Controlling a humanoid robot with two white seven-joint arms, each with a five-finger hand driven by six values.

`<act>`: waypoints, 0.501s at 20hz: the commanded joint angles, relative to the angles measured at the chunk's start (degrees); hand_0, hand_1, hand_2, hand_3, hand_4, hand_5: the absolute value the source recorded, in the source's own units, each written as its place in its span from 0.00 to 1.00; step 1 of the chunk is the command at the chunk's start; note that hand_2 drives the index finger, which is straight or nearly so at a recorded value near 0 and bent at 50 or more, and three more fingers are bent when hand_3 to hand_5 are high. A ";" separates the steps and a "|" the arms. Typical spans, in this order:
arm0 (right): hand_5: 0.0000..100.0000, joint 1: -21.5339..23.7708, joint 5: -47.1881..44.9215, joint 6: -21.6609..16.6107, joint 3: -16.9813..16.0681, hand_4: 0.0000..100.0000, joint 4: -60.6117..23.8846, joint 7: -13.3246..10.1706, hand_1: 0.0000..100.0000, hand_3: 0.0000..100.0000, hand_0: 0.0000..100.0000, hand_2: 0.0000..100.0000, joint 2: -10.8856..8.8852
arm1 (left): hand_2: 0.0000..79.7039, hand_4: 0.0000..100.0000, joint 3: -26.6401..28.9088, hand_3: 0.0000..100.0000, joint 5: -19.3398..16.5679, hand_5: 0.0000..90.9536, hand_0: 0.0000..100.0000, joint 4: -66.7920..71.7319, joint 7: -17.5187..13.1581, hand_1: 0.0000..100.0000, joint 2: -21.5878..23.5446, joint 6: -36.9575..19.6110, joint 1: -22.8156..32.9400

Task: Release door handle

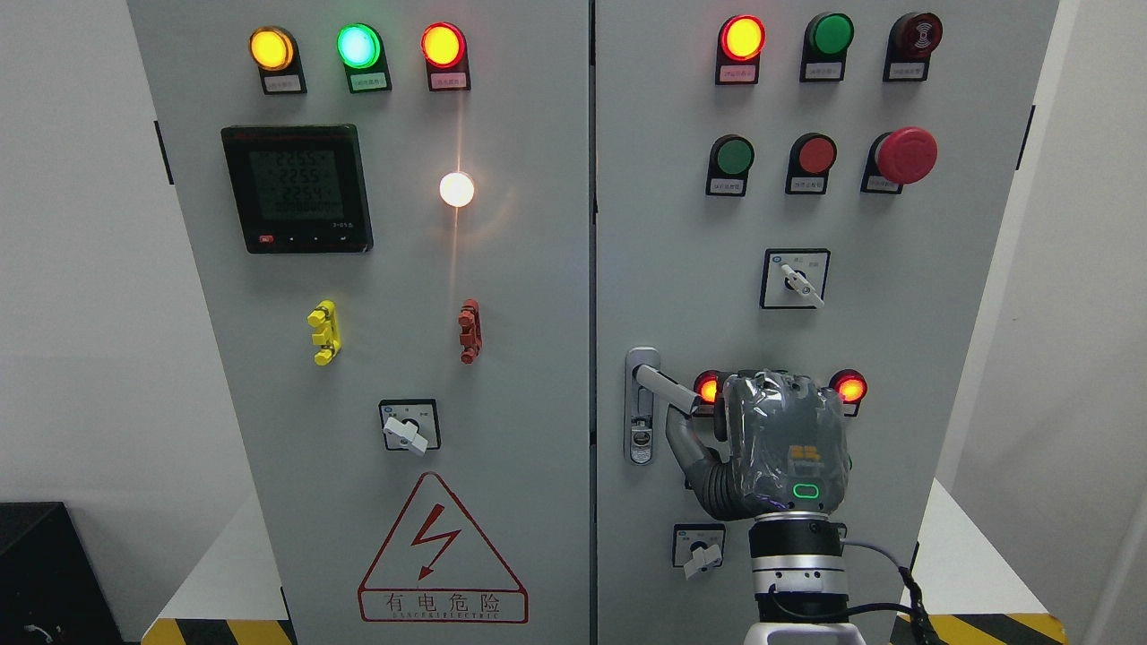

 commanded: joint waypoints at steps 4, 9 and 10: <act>1.00 -0.38 0.00 -0.08 -0.20 1.00 -0.04 -0.22 0.45 1.00 0.48 0.91 0.05 | 0.00 0.00 0.00 0.00 -0.02 0.00 0.12 1.67 0.05 0.56 0.00 0.02 -1.50; 1.00 -0.38 -0.09 0.00 -0.20 1.00 -0.04 -0.22 0.45 1.00 0.48 0.91 0.05 | 0.00 0.00 0.00 0.00 -0.02 0.00 0.12 1.67 0.05 0.56 0.00 0.02 -1.50; 1.00 -0.38 -0.09 -0.08 -0.20 1.00 -0.04 -0.22 0.45 1.00 0.48 0.91 0.05 | 0.00 0.00 0.00 0.00 0.07 0.00 0.12 1.67 0.05 0.56 0.00 0.02 -1.50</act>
